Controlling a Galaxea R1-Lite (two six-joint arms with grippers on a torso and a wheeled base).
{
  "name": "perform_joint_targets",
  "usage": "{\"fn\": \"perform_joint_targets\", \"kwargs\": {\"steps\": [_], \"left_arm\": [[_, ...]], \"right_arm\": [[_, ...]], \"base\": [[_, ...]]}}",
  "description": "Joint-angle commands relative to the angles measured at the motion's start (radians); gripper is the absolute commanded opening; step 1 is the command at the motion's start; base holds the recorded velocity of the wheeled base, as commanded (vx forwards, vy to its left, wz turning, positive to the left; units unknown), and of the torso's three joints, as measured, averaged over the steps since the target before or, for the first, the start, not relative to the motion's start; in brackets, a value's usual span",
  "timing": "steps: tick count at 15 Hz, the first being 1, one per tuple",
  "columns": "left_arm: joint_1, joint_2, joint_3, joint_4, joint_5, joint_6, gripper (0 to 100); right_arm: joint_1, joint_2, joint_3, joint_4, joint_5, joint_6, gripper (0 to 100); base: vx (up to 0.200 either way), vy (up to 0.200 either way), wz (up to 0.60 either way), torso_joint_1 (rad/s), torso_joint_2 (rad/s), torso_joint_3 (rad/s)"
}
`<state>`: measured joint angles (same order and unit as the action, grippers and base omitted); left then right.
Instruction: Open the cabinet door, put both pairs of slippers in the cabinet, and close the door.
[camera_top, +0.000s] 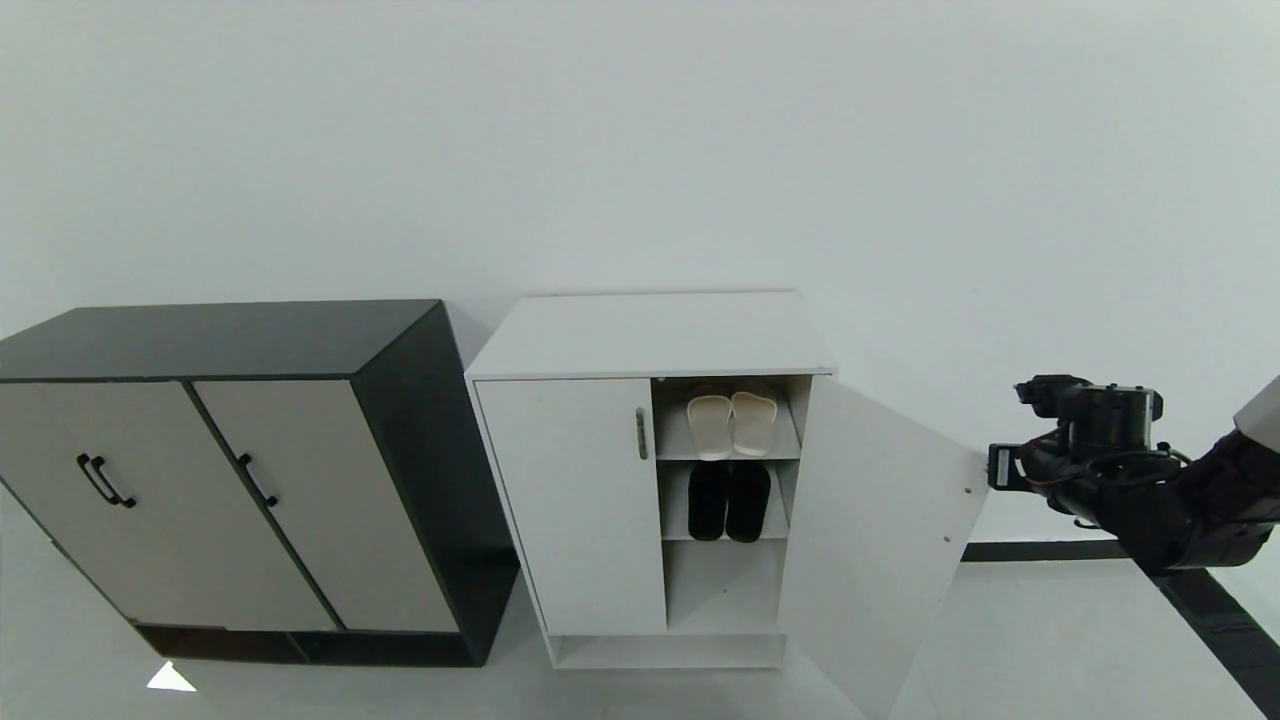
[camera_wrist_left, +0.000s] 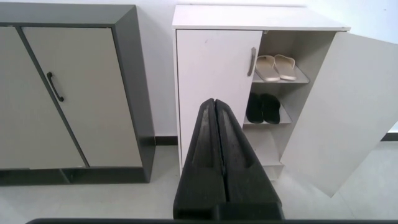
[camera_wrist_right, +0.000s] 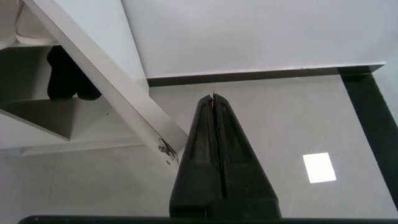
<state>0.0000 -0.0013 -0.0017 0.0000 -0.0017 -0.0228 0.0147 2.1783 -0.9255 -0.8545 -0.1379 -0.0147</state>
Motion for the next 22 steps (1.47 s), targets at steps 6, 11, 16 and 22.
{"fn": "perform_joint_targets", "kwargs": {"steps": [6,11,16,22], "left_arm": [[0.0,0.001,0.0,0.0,0.0,0.001,0],[0.0,0.001,0.0,0.0,0.0,0.001,0],[0.0,0.001,0.0,0.0,0.0,0.0,0],[0.0,0.001,0.0,0.0,0.0,0.001,0]], "right_arm": [[0.05,-0.008,0.043,-0.003,0.0,-0.001,0],[0.211,-0.078,0.146,-0.008,0.001,0.013,0],[0.406,-0.15,0.229,-0.032,-0.003,0.085,0],[0.505,-0.293,0.28,-0.037,0.021,0.162,0]], "base": [[0.0,0.0,0.0,0.0,0.0,0.0],[0.0,0.0,0.0,0.0,0.0,0.0],[0.0,0.0,0.0,0.0,0.0,0.0],[0.0,0.0,0.0,0.0,0.0,0.0]]}}
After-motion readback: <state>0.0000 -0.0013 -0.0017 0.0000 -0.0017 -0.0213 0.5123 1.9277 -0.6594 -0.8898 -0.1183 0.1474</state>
